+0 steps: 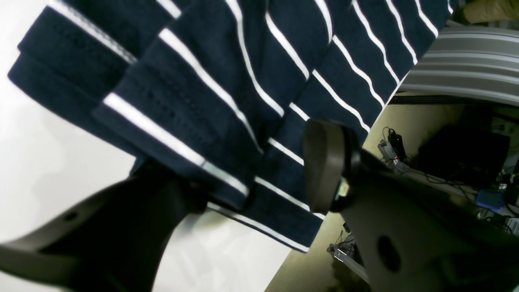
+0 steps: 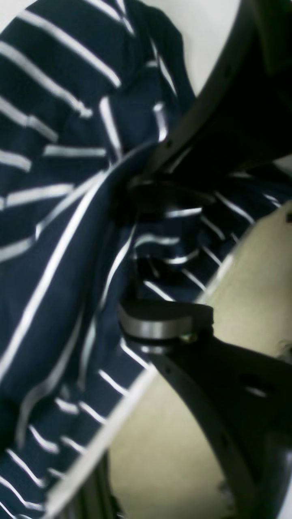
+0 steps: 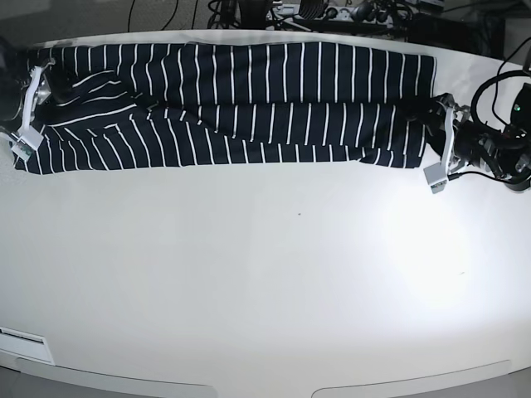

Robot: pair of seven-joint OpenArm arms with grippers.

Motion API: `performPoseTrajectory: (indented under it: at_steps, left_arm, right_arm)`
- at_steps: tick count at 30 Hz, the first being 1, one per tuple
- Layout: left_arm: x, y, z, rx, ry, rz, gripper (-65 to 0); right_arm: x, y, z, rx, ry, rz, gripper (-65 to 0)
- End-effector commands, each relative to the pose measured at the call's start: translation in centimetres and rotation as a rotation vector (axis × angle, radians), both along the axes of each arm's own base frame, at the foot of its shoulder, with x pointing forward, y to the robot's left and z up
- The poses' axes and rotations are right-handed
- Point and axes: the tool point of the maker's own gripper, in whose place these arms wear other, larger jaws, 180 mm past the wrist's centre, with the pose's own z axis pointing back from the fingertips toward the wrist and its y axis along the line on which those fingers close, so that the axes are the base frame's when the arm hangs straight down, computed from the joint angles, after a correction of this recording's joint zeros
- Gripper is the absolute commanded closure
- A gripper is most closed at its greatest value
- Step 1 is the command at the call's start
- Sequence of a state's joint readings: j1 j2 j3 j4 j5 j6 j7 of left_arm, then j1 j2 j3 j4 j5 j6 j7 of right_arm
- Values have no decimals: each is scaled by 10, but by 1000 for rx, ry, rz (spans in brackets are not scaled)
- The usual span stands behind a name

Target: Fold the T-shirt properly

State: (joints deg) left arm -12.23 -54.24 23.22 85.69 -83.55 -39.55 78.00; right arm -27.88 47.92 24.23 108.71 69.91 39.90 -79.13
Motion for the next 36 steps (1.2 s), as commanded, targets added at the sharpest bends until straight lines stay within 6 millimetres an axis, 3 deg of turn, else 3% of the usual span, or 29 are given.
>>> performPoseTrajectory:
  at_steps: [1, 14, 16, 18, 19, 20, 24, 29, 36]
  left_arm:
    - [9, 8, 9, 19, -38, -2, -369]
    - [12, 7, 11, 11, -54, 7, -369]
    - [13, 6, 11, 8, -56, 9, -369]
    - [14, 6, 11, 7, -60, 11, -369]
    - [15, 7, 12, 5, -65, 14, -369]
    - [17, 7, 14, 4, -72, 19, -369]
    - [32, 12, 26, -6, -127, 54, -369]
    - [64, 23, 57, -43, -265, 143, -369]
    - [93, 34, 100, -119, -415, 241, -369]
  right_arm:
    - [7, -3, 14, -34, -33, 35, -362]
    - [16, 21, 42, -70, -138, 138, -359]
    - [22, 27, 46, -31, -174, 117, -280]
    - [36, 39, 53, 66, -254, 52, -72]
    - [39, 43, 54, 94, -278, 36, 0]
    - [42, 45, 52, 105, -308, 30, 0]
    - [51, 40, 37, 109, -391, -51, 0]
    - [48, 10, 3, 10, -372, -163, 0]
    - [53, -22, -32, 54, -342, -301, 0]
